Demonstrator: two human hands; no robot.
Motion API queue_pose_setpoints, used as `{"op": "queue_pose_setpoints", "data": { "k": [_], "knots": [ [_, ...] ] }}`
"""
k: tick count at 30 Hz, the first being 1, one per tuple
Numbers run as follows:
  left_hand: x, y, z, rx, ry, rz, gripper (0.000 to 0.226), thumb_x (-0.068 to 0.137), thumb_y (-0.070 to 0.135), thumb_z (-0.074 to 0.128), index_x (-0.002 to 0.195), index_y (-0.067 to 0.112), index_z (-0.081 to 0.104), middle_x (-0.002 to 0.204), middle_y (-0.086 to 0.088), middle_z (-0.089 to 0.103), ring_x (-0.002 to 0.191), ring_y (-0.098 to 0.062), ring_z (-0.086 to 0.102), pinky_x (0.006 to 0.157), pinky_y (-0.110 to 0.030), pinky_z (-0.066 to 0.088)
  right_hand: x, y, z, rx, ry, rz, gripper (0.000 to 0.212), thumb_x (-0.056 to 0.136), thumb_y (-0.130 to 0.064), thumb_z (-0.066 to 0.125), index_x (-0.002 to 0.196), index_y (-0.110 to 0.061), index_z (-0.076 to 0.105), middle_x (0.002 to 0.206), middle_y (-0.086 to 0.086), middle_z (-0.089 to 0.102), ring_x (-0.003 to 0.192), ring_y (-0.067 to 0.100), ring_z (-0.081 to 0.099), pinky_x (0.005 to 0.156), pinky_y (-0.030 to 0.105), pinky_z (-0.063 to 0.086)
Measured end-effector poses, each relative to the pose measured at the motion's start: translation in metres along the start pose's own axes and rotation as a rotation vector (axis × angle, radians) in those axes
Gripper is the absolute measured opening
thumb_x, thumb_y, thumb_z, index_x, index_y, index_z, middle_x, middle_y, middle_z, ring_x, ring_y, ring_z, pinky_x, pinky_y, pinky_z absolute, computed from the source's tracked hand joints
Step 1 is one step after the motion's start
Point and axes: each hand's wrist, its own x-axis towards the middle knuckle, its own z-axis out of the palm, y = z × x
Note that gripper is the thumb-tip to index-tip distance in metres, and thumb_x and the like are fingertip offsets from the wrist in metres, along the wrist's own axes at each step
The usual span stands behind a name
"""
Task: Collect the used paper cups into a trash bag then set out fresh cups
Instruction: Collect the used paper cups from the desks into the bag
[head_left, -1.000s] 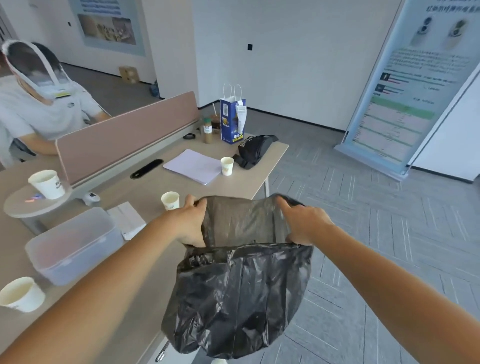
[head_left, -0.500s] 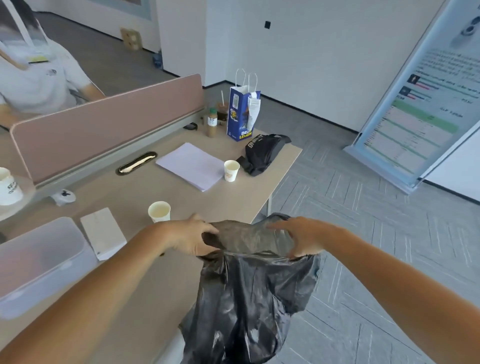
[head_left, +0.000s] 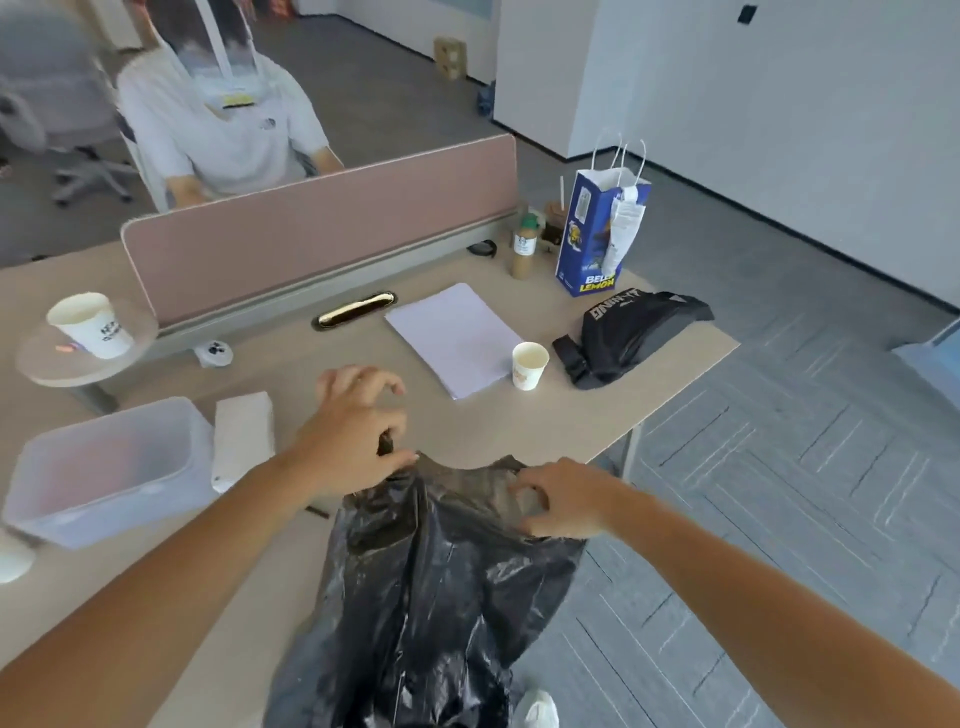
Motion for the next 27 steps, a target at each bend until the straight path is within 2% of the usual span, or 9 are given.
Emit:
{"op": "queue_pose_setpoints", "data": {
  "k": [3, 5, 8, 11, 14, 17, 21, 24, 27],
  "knots": [
    [0.009, 0.016, 0.007, 0.202, -0.194, -0.338, 0.025, 0.080, 0.032, 0.073, 0.090, 0.026, 0.050, 0.138, -0.003, 0.022, 0.132, -0.031, 0.014, 0.111, -0.050, 0.015, 0.013, 0.010, -0.007, -0.136, -0.057, -0.046, 0.059, 0.079, -0.042, 0.065, 0.133, -0.029, 0.048, 0.087, -0.006, 0.058, 0.087, 0.021, 0.061, 0.076, 0.034, 0.054],
    [0.006, 0.024, 0.012, 0.194, -0.401, -0.601, 0.031, 0.083, 0.009, 0.061, 0.106, 0.019, 0.043, 0.126, -0.008, 0.026, 0.123, -0.032, 0.030, 0.105, -0.043, 0.032, 0.019, 0.014, -0.010, -0.260, -0.058, -0.088, 0.062, 0.079, -0.049, 0.064, 0.134, -0.028, 0.047, 0.099, -0.003, 0.061, 0.095, 0.024, 0.061, 0.083, 0.039, 0.054],
    [-0.007, 0.029, 0.022, 0.051, -0.674, -0.708, 0.038, 0.088, 0.002, 0.051, 0.123, 0.005, 0.037, 0.107, -0.008, 0.041, 0.086, -0.023, 0.057, 0.075, -0.029, 0.053, 0.027, 0.018, -0.010, -0.333, -0.010, -0.121, 0.070, 0.073, -0.055, 0.062, 0.137, -0.033, 0.042, 0.114, -0.004, 0.059, 0.104, 0.025, 0.060, 0.081, 0.036, 0.051],
    [-0.019, 0.029, 0.021, -0.267, -0.793, -0.864, 0.048, 0.086, -0.006, 0.037, 0.127, 0.020, 0.042, 0.107, -0.012, 0.040, 0.074, -0.026, 0.065, 0.049, -0.025, 0.056, 0.030, 0.017, -0.010, -0.320, 0.004, -0.109, 0.086, 0.072, -0.053, 0.066, 0.147, -0.035, 0.027, 0.128, 0.000, 0.052, 0.112, 0.027, 0.058, 0.083, 0.036, 0.050],
    [-0.028, 0.024, 0.023, -0.510, -0.642, -1.012, 0.044, 0.089, 0.001, 0.040, 0.120, 0.024, 0.060, 0.110, -0.011, 0.049, 0.075, -0.027, 0.061, 0.045, -0.025, 0.054, 0.032, 0.016, -0.008, -0.276, -0.035, -0.043, 0.097, 0.075, -0.051, 0.067, 0.154, -0.033, 0.012, 0.142, 0.006, 0.045, 0.116, 0.028, 0.056, 0.090, 0.040, 0.051],
    [-0.030, 0.016, 0.032, -0.496, -0.449, -0.767, 0.036, 0.088, -0.002, 0.052, 0.105, 0.024, 0.071, 0.115, -0.001, 0.063, 0.096, -0.021, 0.062, 0.077, -0.027, 0.056, 0.037, 0.015, -0.003, -0.187, -0.057, 0.017, 0.088, 0.077, -0.046, 0.069, 0.151, -0.025, 0.026, 0.138, 0.003, 0.050, 0.117, 0.025, 0.055, 0.094, 0.040, 0.050],
    [-0.026, 0.023, 0.037, -0.730, -0.206, -0.621, 0.045, 0.088, 0.004, 0.062, 0.129, 0.023, 0.059, 0.126, 0.005, 0.056, 0.107, -0.018, 0.057, 0.085, -0.028, 0.050, 0.043, 0.016, -0.002, -0.115, 0.007, 0.051, 0.058, 0.083, -0.044, 0.068, 0.134, -0.022, 0.050, 0.124, 0.002, 0.054, 0.114, 0.025, 0.054, 0.091, 0.035, 0.048],
    [-0.019, 0.029, 0.047, -0.823, -0.105, -0.601, 0.057, 0.089, 0.010, 0.066, 0.140, 0.027, 0.047, 0.139, 0.008, 0.047, 0.126, -0.016, 0.050, 0.096, -0.028, 0.045, 0.058, 0.022, -0.009, -0.078, 0.116, 0.058, 0.045, 0.091, -0.044, 0.059, 0.131, -0.024, 0.055, 0.128, 0.001, 0.056, 0.117, 0.023, 0.053, 0.095, 0.034, 0.045],
    [-0.007, 0.029, 0.056, -0.885, -0.072, -0.626, 0.072, 0.083, 0.010, 0.075, 0.144, 0.026, 0.041, 0.147, 0.011, 0.041, 0.136, -0.012, 0.037, 0.096, -0.023, 0.032, 0.086, 0.028, -0.022, 0.029, 0.272, 0.069, 0.044, 0.094, -0.042, 0.056, 0.133, -0.023, 0.053, 0.132, 0.003, 0.056, 0.119, 0.023, 0.054, 0.098, 0.037, 0.045]
  ]
}}
